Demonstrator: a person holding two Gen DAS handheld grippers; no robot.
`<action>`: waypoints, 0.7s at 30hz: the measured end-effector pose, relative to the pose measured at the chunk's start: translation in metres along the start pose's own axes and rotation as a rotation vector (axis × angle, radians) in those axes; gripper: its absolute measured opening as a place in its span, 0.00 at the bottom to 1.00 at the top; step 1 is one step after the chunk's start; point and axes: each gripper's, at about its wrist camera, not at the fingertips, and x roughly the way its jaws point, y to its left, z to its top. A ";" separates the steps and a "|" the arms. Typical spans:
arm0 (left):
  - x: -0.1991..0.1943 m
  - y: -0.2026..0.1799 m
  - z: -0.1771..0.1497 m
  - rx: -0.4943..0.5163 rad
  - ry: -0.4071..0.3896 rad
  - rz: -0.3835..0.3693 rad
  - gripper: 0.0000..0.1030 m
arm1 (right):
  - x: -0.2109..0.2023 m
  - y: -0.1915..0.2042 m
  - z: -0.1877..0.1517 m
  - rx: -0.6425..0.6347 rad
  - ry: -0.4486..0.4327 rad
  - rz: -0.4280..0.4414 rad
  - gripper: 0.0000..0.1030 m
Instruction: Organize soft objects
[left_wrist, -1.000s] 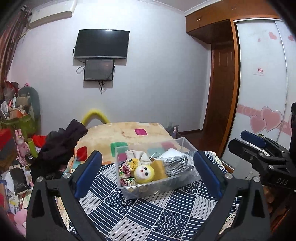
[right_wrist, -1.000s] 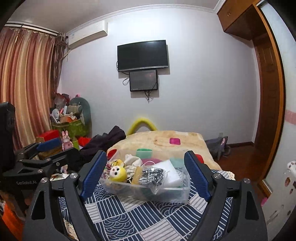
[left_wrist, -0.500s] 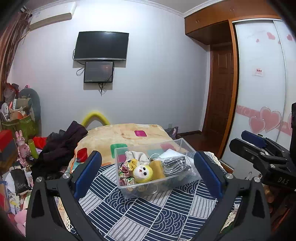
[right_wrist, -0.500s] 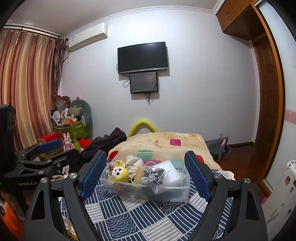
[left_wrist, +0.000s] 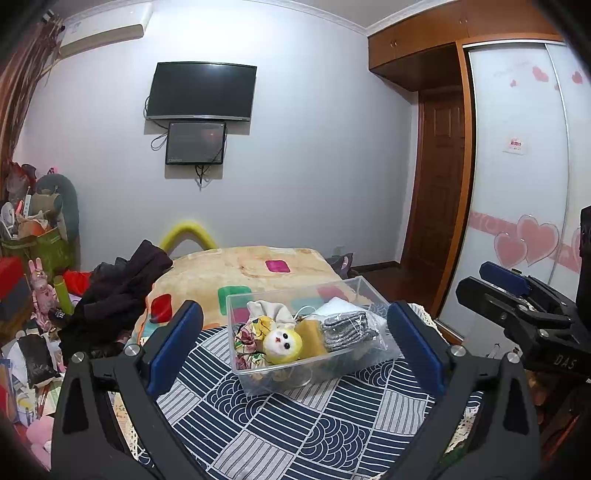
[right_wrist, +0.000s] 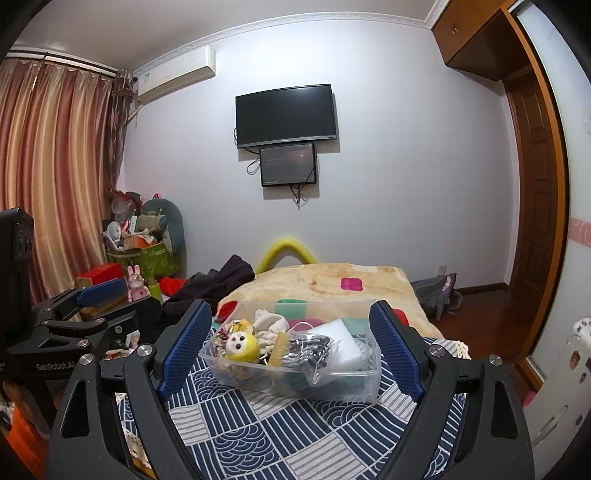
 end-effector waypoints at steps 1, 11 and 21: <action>-0.001 0.000 0.000 0.000 0.000 -0.001 0.98 | 0.000 0.000 0.000 0.001 0.001 0.001 0.84; -0.002 0.000 0.001 0.000 0.001 -0.001 0.98 | -0.001 0.001 0.000 0.001 0.001 0.004 0.84; -0.002 0.000 0.001 -0.002 0.005 -0.008 0.98 | -0.001 0.001 0.002 0.002 0.001 0.001 0.84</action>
